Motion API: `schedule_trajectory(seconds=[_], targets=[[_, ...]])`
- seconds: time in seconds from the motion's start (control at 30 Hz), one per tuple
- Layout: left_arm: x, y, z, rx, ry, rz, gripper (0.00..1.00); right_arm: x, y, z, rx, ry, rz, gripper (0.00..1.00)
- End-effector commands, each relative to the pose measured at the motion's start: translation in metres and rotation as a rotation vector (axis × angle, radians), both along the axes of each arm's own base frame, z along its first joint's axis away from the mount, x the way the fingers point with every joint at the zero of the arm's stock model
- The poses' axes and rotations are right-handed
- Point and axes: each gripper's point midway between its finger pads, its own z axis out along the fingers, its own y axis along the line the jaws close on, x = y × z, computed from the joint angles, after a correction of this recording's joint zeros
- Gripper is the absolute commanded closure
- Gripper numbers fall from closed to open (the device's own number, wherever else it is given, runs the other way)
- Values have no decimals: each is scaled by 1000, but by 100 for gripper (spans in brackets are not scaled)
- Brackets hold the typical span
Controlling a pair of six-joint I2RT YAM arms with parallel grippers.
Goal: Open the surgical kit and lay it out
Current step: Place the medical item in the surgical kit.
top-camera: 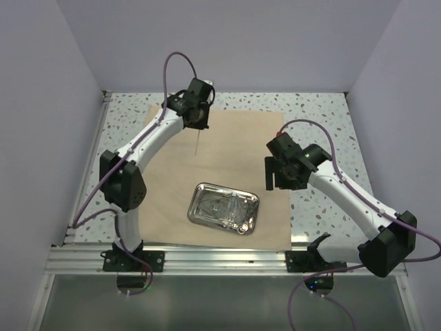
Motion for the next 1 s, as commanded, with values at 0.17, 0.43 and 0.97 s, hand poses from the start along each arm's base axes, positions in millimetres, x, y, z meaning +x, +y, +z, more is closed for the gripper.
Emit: schedule_trajectory(seconds=[0.17,0.43,0.97], targets=[[141,17,-58,102,-96,26,100,14,4,11,-2,-21,-70,26],[183,44,-97,36,-87,94,93,13,0,3,-31,-1,-82,26],[39,20,-30,-76,-11,23,0,28,15,-2,-1,-16,-27,26]])
